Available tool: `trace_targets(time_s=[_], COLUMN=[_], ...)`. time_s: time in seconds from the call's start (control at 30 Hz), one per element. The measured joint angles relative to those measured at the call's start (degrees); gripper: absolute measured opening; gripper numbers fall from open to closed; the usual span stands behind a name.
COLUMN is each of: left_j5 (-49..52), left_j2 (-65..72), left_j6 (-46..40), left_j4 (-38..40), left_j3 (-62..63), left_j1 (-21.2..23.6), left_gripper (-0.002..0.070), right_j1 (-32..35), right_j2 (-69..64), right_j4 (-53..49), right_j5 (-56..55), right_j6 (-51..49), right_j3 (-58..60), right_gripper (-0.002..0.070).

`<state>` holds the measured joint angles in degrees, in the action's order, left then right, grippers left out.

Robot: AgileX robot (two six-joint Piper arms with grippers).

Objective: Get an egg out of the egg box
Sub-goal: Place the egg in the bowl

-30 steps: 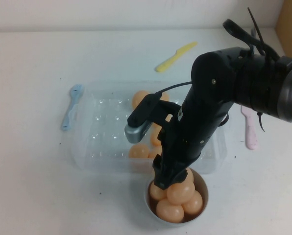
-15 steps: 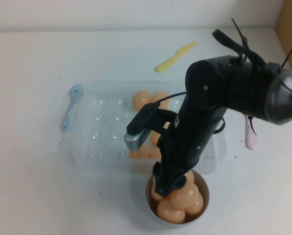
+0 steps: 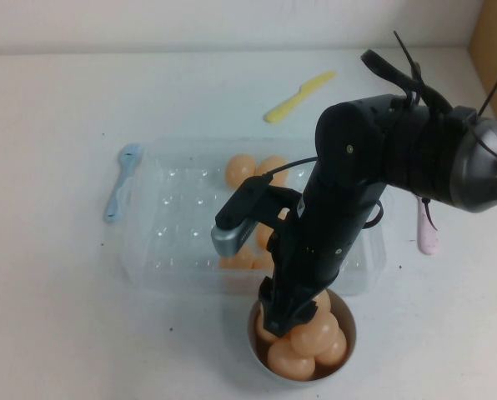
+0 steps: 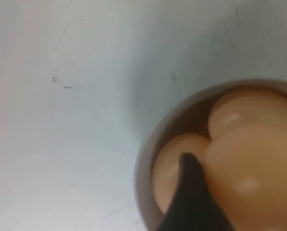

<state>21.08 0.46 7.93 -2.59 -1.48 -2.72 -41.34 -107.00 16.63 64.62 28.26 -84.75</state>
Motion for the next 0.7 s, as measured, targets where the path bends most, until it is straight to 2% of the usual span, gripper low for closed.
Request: trace_targets(time_s=[0.37, 0.57, 0.7], left_j5=[0.0, 0.0, 0.0], left_j2=[0.0, 0.0, 0.0], left_j6=[0.0, 0.0, 0.0], left_j4=[0.0, 0.0, 0.0], left_j3=[0.0, 0.0, 0.0], left_j1=[0.0, 0.0, 0.0], left_gripper=[-0.0005, -0.0005, -0.0005], right_j1=[0.0, 0.0, 0.0], right_j2=[0.0, 0.0, 0.0], right_j4=[0.0, 0.0, -0.45], right_j5=[1.23, 1.44, 1.71], right_j6=[0.0, 0.0, 0.0], right_j3=[0.0, 0.0, -0.54], right_gripper=[0.042, 0.0469, 0.0474])
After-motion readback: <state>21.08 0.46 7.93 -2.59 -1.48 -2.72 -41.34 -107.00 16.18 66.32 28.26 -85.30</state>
